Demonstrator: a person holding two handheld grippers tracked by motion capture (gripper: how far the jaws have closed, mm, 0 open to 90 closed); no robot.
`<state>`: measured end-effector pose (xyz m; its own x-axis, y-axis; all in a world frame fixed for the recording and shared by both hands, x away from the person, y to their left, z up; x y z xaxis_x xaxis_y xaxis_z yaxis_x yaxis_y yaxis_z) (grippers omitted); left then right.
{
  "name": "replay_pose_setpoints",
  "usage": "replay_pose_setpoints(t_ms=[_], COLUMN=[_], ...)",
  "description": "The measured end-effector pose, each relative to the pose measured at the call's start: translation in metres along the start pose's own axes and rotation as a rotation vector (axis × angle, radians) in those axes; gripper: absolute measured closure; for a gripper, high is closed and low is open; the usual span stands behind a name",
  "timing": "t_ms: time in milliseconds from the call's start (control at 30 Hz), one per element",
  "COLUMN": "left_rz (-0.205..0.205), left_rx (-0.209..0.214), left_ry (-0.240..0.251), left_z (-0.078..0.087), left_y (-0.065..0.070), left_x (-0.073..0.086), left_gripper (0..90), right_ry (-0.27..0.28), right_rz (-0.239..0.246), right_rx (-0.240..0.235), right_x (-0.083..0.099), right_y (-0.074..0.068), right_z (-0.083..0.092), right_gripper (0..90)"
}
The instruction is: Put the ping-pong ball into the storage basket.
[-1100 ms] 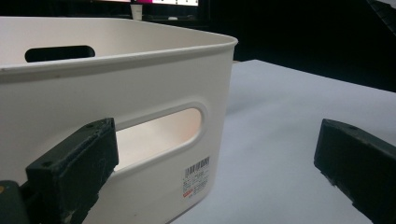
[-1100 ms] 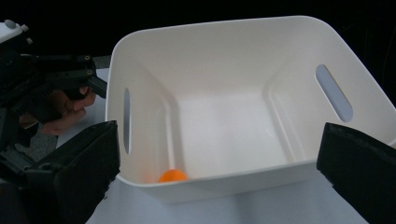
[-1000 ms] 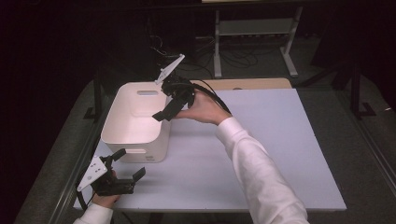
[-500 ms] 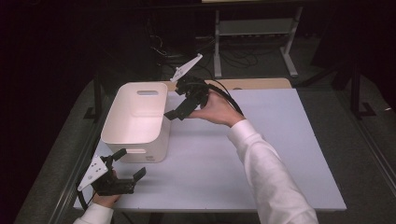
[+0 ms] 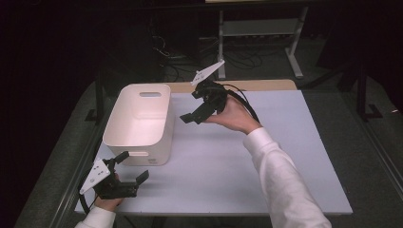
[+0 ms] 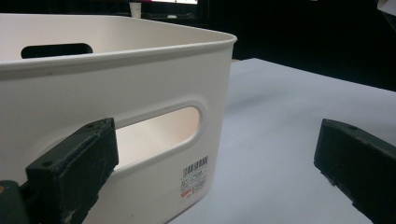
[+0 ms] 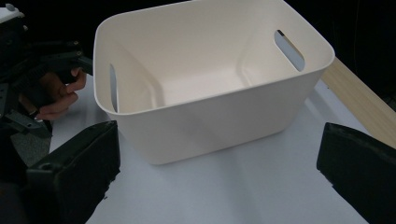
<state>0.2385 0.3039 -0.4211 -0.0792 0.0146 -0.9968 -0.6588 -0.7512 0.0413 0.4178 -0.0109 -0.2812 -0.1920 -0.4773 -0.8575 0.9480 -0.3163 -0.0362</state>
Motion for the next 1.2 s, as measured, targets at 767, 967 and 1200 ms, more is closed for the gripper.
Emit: replay_pose_setpoints(t_ms=[767,967,1200], left_rz=[0.011,0.008,0.011], left_rx=[-0.011,-0.014,-0.015], left_ry=[0.004,-0.010,-0.009], left_z=[0.000,0.000,0.000], left_y=[0.001,0.000,0.001], left_x=[0.000,0.000,0.000], left_gripper=[0.0,0.0,0.0], right_ry=[0.051,0.066,0.083], right_rz=[-0.077,-0.131,-0.143], right_rx=[0.039,0.048,0.063], right_x=[0.037,0.048,0.061], right_y=[0.006,0.006,0.010], right_z=[0.037,0.047,0.057], right_gripper=[0.0,0.0,0.0])
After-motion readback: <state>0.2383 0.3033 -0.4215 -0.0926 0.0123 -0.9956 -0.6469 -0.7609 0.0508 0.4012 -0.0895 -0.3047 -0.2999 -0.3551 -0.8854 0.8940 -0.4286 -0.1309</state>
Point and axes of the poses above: each handheld gripper's, and its own axes: z roughly backward along the jaws, x roughly out of its underside, y roughly to its right, the point moved 1 cm from there along -z, roughly forward along the jaws, and after that the axes turned 6 degrees about y, right-handed, at the moved point
